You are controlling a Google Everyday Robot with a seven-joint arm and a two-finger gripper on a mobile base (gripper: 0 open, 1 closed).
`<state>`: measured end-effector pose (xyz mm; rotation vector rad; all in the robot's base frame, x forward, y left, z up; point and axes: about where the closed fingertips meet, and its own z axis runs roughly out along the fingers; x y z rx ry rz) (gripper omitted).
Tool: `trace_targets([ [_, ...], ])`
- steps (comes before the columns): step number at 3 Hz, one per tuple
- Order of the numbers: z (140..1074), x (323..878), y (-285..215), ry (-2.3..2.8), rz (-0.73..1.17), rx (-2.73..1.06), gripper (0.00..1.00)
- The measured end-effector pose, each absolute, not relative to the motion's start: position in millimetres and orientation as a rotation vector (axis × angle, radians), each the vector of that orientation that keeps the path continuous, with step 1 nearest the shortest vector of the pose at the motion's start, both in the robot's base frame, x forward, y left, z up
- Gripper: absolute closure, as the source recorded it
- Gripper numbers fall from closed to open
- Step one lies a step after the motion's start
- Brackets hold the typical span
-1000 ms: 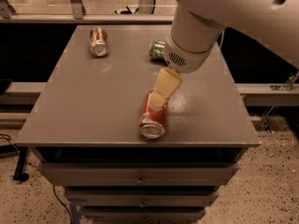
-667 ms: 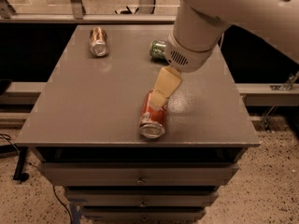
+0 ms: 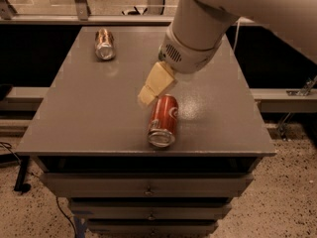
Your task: Place coke can upright
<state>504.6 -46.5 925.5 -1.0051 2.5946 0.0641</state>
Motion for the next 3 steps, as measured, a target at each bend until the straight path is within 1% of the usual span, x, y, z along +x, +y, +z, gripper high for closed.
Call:
trace_targets([
  [1, 921, 505, -44, 2.683, -0.016, -0.844, 0.0],
  [2, 899, 510, -46, 2.786, -0.136, -0.688, 0.0],
  [3, 878, 510, -42, 2.892, -0.171, -0.476, 0.0],
])
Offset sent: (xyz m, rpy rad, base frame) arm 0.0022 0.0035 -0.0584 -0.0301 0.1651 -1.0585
